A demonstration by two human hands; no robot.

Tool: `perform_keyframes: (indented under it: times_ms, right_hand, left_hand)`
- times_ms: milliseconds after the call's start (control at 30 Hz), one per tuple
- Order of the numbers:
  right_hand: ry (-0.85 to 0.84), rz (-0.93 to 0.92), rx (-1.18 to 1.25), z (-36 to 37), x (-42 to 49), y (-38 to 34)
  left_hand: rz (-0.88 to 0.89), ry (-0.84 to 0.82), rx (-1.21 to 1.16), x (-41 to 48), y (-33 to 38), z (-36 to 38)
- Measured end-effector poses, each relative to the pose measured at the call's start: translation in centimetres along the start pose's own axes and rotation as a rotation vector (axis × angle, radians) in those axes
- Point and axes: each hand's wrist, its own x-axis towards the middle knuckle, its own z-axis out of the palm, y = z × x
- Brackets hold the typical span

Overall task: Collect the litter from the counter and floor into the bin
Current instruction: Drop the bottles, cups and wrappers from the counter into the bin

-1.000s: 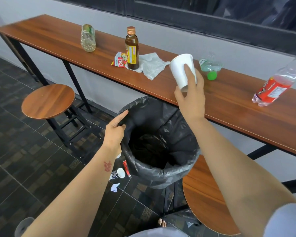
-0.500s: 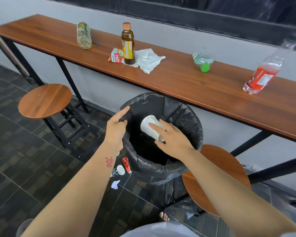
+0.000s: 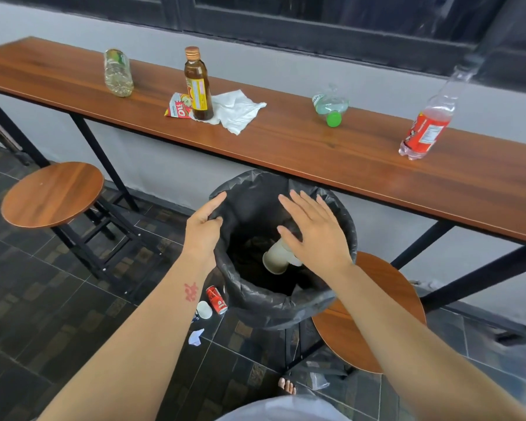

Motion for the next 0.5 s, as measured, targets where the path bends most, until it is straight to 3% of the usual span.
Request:
perform_keyframes:
  times_ms: [300,500]
  right_hand:
    - [0.616,0.498,0.106,-5.5,2.0,7.7]
    - [0.613,0.811,0.222,-7.0,5.0,13.5]
  left_hand:
    - [-0.022,-0.018,0.055,0.5,0.2,2.3]
    - [-0.052,-0.017,0.079,0.7,0.1,3.3]
